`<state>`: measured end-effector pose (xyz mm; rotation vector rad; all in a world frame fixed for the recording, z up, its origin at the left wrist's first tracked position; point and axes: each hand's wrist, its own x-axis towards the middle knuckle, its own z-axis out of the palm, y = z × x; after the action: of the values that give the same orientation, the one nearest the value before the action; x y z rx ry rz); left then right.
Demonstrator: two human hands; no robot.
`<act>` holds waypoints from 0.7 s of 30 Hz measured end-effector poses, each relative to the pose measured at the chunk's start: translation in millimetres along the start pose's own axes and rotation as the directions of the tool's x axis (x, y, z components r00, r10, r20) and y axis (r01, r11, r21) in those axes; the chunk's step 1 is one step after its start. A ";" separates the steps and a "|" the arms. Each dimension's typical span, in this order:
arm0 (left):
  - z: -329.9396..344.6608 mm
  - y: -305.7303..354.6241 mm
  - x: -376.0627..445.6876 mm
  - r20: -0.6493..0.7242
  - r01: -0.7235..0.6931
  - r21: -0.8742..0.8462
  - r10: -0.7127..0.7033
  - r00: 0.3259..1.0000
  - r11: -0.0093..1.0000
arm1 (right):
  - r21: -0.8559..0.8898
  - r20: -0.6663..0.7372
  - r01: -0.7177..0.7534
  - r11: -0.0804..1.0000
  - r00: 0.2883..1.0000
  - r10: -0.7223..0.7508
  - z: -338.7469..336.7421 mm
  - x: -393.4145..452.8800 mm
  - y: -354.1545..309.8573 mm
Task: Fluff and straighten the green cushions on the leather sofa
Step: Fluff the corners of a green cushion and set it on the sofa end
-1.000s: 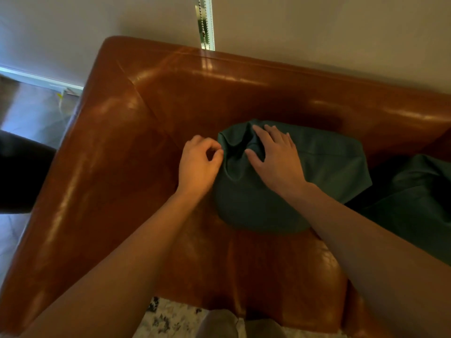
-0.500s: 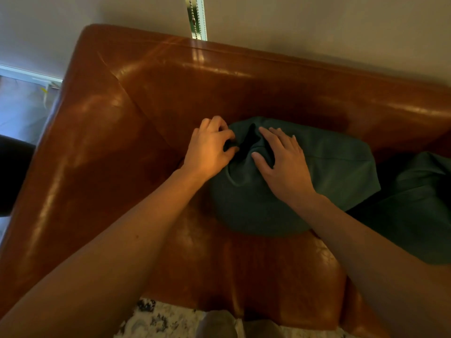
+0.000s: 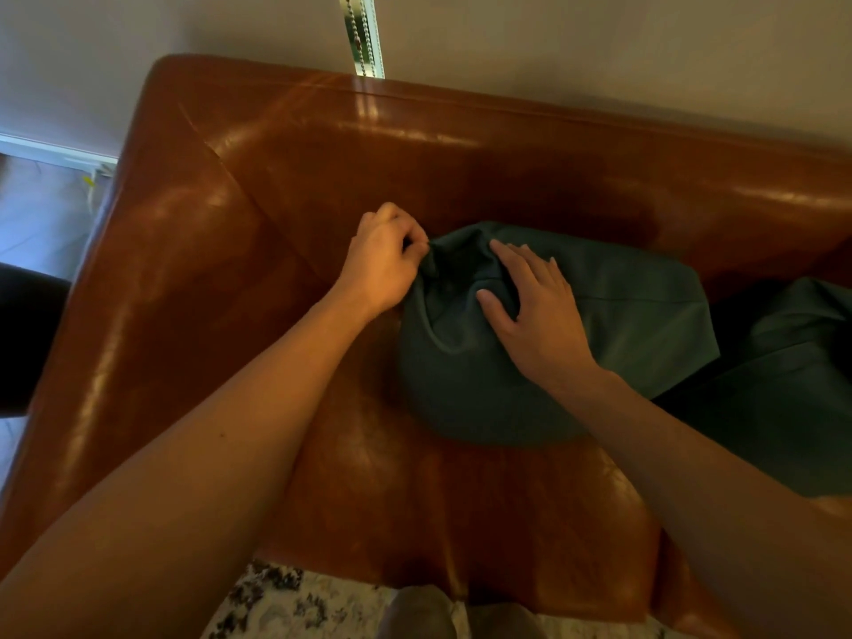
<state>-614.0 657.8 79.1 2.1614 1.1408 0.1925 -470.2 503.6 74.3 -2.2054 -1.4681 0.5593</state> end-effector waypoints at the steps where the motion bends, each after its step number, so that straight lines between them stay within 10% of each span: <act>1: -4.2 1.2 3.2 0.002 0.012 -0.013 -0.012 1.000 1.000 | -0.001 0.001 -0.002 1.000 1.000 0.002 0.0 -0.5 0.3; 8: -21.3 3.8 21.5 0.016 0.063 -0.019 -0.063 0.998 0.998 | -0.010 0.002 0.005 1.000 1.000 -0.005 -1.2 -3.5 0.6; 13: -11.9 8.5 4.7 -0.213 0.077 -0.081 -0.093 0.973 0.994 | -0.020 0.001 -0.003 1.000 1.000 0.003 -1.4 -2.6 0.2; 21: 13.9 0.0 -27.6 -0.259 -0.118 0.237 0.179 0.949 0.964 | -0.020 -0.014 -0.008 1.000 1.000 0.008 0.6 -2.0 -2.3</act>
<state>-624.8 629.5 73.3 2.4785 1.1980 0.4717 -473.0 502.6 75.3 -2.2272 -1.4642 0.5335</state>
